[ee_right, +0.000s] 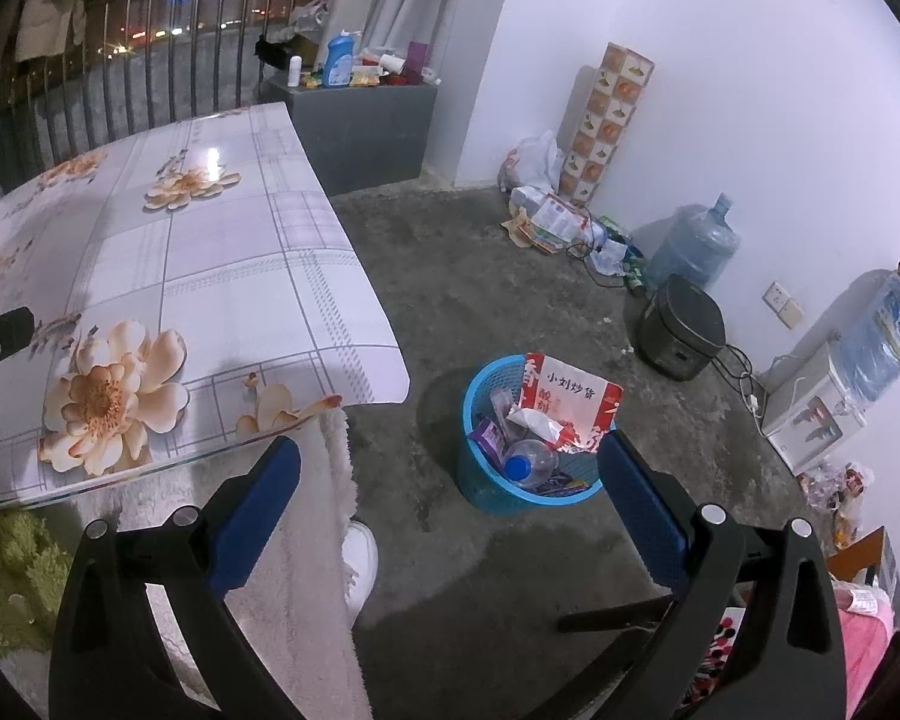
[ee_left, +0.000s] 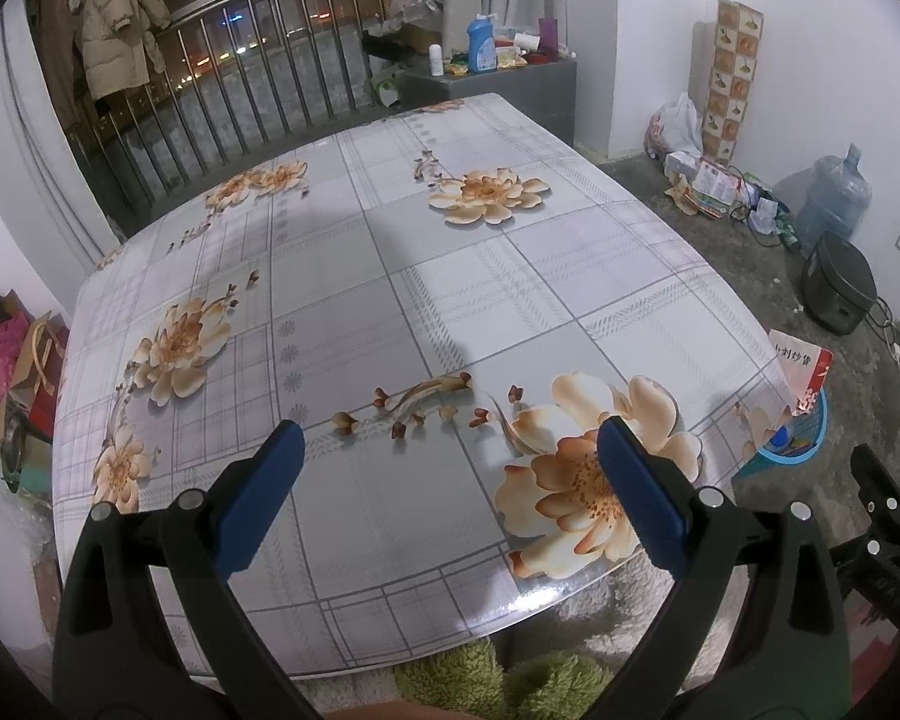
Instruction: Collect trash
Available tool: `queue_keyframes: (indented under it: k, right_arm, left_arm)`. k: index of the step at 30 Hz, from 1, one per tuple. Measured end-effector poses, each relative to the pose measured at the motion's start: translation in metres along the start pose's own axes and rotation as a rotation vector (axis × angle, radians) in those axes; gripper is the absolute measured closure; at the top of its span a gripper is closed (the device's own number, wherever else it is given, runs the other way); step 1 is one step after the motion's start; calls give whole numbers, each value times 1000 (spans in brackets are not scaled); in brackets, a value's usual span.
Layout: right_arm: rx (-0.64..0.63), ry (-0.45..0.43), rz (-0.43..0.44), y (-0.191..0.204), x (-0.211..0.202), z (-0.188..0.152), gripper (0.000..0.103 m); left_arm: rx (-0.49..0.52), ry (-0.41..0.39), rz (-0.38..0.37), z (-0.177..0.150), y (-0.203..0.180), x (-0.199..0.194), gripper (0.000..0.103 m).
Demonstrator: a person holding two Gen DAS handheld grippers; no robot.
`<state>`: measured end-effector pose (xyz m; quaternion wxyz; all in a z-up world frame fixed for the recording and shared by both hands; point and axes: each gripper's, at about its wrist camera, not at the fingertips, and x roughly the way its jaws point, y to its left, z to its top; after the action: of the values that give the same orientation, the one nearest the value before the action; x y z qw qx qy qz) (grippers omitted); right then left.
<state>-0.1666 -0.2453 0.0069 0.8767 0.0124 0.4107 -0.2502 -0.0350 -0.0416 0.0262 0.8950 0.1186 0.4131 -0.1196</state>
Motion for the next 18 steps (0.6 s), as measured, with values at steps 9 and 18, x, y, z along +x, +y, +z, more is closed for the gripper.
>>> queue_keyframes:
  k: [9, 18]
  right_arm:
    - [3, -7, -1, 0, -6, 4, 6]
    - [8, -10, 2, 2, -8, 4, 6]
  left_arm:
    - [1, 3, 1, 0, 0, 0, 9]
    - [5, 8, 0, -4, 0, 2, 9]
